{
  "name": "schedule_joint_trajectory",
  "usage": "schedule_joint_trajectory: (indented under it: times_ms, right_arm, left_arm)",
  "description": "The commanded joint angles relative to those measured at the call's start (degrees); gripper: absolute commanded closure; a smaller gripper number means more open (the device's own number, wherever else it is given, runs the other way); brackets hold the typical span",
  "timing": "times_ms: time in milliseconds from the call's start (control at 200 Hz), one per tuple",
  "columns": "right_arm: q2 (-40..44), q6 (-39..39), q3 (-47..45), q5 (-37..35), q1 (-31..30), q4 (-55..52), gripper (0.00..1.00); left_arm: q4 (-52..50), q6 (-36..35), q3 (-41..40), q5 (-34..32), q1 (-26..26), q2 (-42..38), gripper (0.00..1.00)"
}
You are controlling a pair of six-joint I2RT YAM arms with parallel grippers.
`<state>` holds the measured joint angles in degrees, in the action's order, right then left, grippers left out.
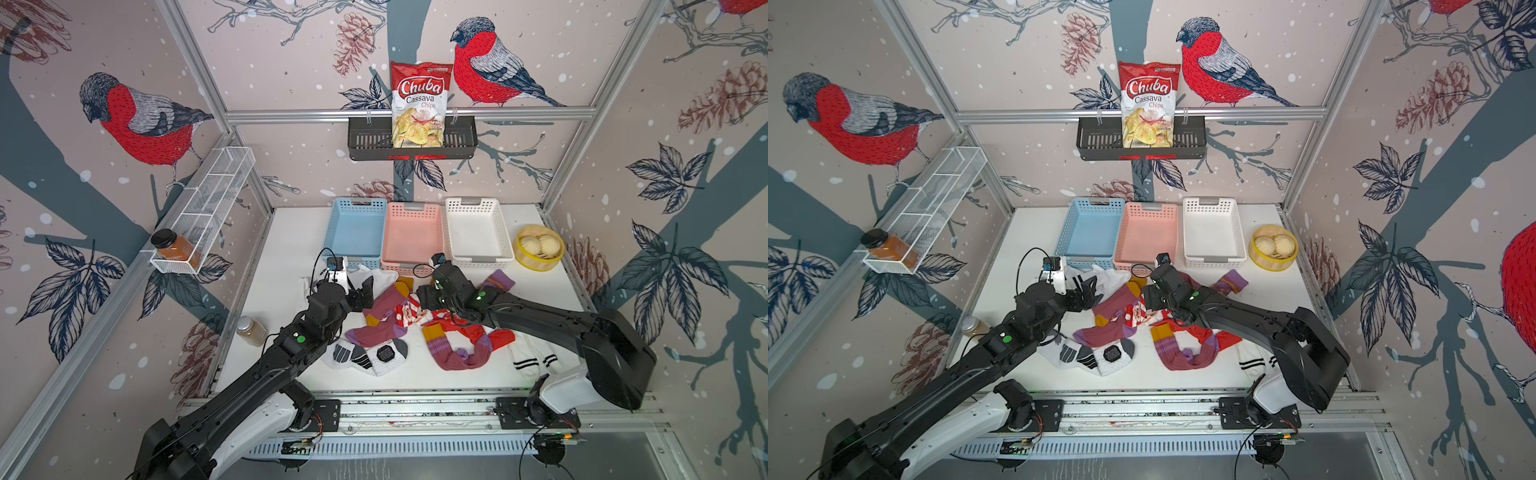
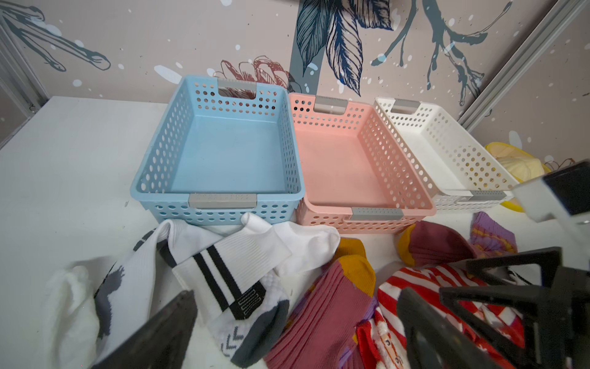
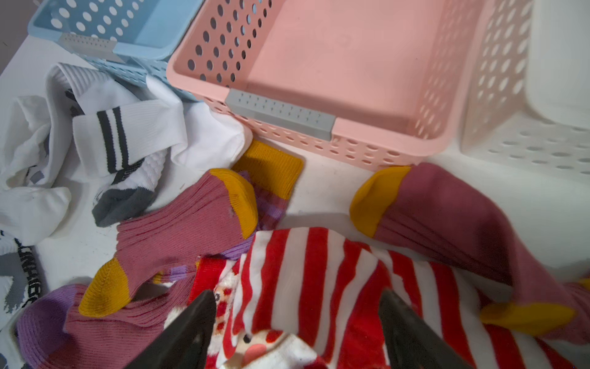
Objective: Sort the socks into the basket by color
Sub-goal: Pick up the sock at the center of the board.
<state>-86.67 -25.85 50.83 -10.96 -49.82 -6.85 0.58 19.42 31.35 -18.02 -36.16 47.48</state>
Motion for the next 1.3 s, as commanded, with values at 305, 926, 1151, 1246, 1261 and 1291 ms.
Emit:
schedule_joint_trajectory:
  times_ms: [305, 926, 1151, 1246, 1261, 1291]
  right_arm:
    - [-7.5, -3.0, 0.7, 2.4, -0.6, 2.3, 0.34]
    - [-5.7, -0.7, 4.1, 3.3, 0.2, -1.1, 0.95]
    - [-1.8, 1.5, 8.3, 2.1, 0.2, -4.9, 0.97]
    - [-0.5, 2.5, 10.3, 1.6, 0.3, -6.5, 0.97]
    - [-0.4, 2.7, 10.6, 1.5, 0.3, -6.8, 0.97]
    - [-0.2, 2.9, 11.3, 1.2, 0.3, -7.2, 0.97]
  left_arm:
    - [-1.5, -2.3, -0.3, -0.3, -0.2, -2.7, 0.02]
    - [-2.0, -2.4, 0.0, 1.3, -0.1, -0.4, 0.02]
    - [-2.8, 0.5, -0.1, -2.3, -0.1, 0.5, 0.02]
    - [-2.9, 1.6, -0.6, -3.2, -0.1, -0.2, 0.02]
    - [-2.9, 1.8, -0.6, -3.4, 0.0, -0.4, 0.02]
    - [-2.7, 2.0, -0.8, -3.6, -0.1, -0.9, 0.02]
